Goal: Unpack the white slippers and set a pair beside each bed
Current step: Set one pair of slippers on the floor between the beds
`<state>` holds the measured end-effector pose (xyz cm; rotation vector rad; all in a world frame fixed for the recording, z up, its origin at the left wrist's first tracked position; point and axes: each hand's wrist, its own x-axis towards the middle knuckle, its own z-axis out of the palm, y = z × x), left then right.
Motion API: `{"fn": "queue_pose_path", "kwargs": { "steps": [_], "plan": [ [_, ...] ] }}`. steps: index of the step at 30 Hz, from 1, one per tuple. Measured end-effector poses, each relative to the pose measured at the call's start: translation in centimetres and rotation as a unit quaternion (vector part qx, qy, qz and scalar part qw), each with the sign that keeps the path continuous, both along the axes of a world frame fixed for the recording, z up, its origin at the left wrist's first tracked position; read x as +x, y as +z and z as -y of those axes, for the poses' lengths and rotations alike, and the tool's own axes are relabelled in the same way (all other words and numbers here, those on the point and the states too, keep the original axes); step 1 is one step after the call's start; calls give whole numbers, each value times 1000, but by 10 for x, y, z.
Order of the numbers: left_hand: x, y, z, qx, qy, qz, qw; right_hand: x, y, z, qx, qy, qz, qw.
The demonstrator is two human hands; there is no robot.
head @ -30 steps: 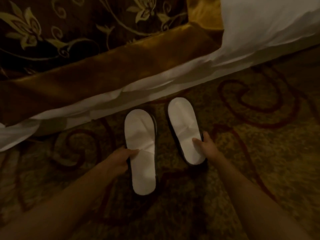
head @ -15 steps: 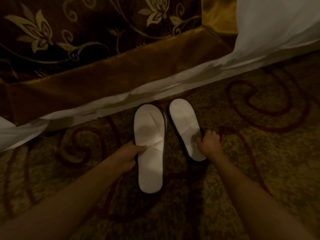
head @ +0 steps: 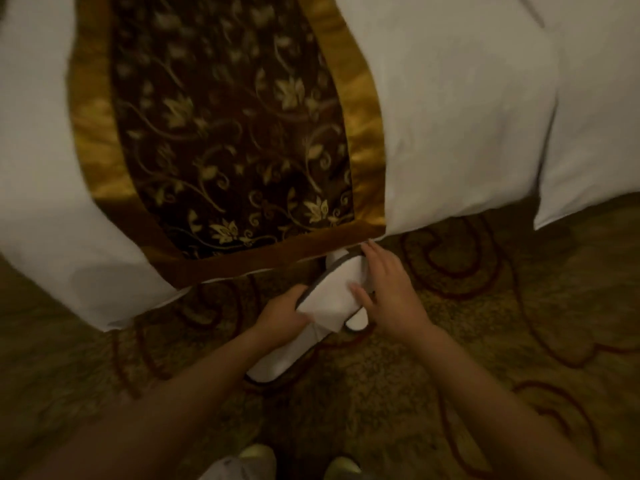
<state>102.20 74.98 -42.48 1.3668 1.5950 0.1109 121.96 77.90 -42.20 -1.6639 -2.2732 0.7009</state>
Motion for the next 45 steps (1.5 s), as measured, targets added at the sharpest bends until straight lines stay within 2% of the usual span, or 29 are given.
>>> {"fn": "queue_pose_path", "kwargs": {
  "steps": [4,7,9,12,17,24,34,40,45],
  "plan": [
    [-11,120,12,61,-35,-25,997,-12,122,-1,59,137,79,986],
    [-30,210,25,132,-18,-37,990,-40,210,0,42,224,110,967],
    [-50,261,33,167,-9,-79,983,-66,260,0,22,252,123,960],
    [-96,326,40,213,44,-152,964,-112,323,-6,27,258,95,961],
    [-189,400,52,246,91,-225,938,-210,399,-16,49,302,49,951],
    [-342,439,71,247,124,-299,913,-378,440,-19,32,355,31,934],
    [-555,474,60,229,135,-335,904,-604,466,-47,14,380,-1,925],
    [-660,473,19,224,152,-326,906,-716,470,-98,16,408,11,913],
    [-751,453,-49,219,146,-321,910,-806,448,-169,4,412,12,911]
  ]
}}
